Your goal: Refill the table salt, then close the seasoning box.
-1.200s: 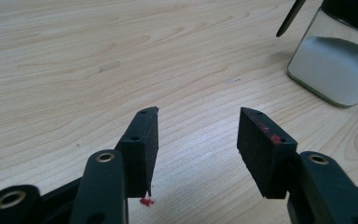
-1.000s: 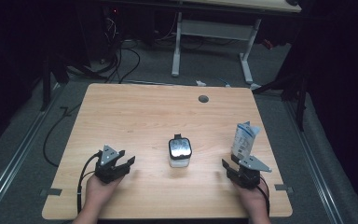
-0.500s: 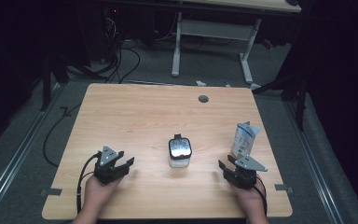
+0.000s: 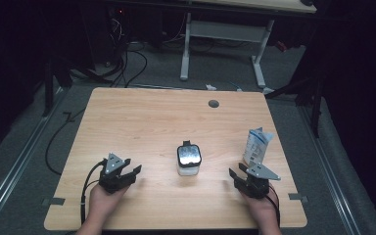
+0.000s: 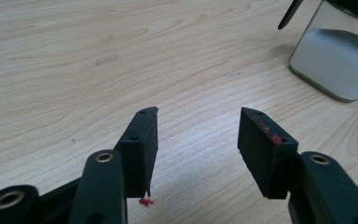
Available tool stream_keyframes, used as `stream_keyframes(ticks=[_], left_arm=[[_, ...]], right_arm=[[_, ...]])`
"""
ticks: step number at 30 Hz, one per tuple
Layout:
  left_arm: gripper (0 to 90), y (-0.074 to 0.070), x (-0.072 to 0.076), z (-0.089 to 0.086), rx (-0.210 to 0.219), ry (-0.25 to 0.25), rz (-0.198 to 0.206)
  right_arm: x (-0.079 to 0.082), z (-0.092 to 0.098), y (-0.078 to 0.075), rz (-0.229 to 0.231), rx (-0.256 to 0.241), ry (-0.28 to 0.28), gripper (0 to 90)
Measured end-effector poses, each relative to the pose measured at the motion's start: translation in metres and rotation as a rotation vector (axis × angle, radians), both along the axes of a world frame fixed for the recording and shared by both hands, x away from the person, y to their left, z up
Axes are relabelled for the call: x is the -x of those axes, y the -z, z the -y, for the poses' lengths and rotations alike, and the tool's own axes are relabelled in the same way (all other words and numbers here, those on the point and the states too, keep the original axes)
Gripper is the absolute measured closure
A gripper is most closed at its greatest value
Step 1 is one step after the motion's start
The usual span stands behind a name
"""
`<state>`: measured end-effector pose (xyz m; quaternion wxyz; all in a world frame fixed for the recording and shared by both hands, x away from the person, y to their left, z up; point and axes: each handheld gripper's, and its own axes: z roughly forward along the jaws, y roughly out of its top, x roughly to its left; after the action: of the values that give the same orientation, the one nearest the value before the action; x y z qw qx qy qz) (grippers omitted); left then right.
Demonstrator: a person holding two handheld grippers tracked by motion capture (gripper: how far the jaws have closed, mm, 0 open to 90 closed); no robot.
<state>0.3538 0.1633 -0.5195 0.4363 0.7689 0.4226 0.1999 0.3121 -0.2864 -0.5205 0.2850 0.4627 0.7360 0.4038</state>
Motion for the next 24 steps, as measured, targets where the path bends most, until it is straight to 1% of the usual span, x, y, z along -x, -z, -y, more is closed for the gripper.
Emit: stream_keyframes(ticks=[11,16,18,20,22,24], left_arm=[[48.0,0.0006,0.0001,-0.0007,0.003,0.001,-0.001],[48.0,0.0006,-0.0003,0.0004,-0.005,0.003,-0.003],[47.9,0.0006,-0.0002,0.0014,-0.004,0.001,-0.001],[47.9,0.0004,-0.0003,0.0021,-0.006,0.002,0.0],[48.0,0.0004,-0.001,0.0026,-0.006,0.004,0.0],[47.9,0.0009,-0.0013,0.0026,-0.008,0.005,-0.003]], right_arm=[[-0.0017,-0.0017,0.0008,-0.004,0.0,-0.005,53.1],[-0.0019,-0.0013,0.002,-0.012,-0.006,-0.005,53.1],[-0.0014,-0.0003,0.0017,-0.008,0.001,-0.007,53.0],[-0.0007,0.0002,0.0003,-0.005,-0.006,-0.004,53.0],[0.0,0.0008,0.0,0.001,-0.001,-0.005,52.9],[-0.0003,0.0013,0.0002,-0.003,-0.003,-0.003,52.8]])
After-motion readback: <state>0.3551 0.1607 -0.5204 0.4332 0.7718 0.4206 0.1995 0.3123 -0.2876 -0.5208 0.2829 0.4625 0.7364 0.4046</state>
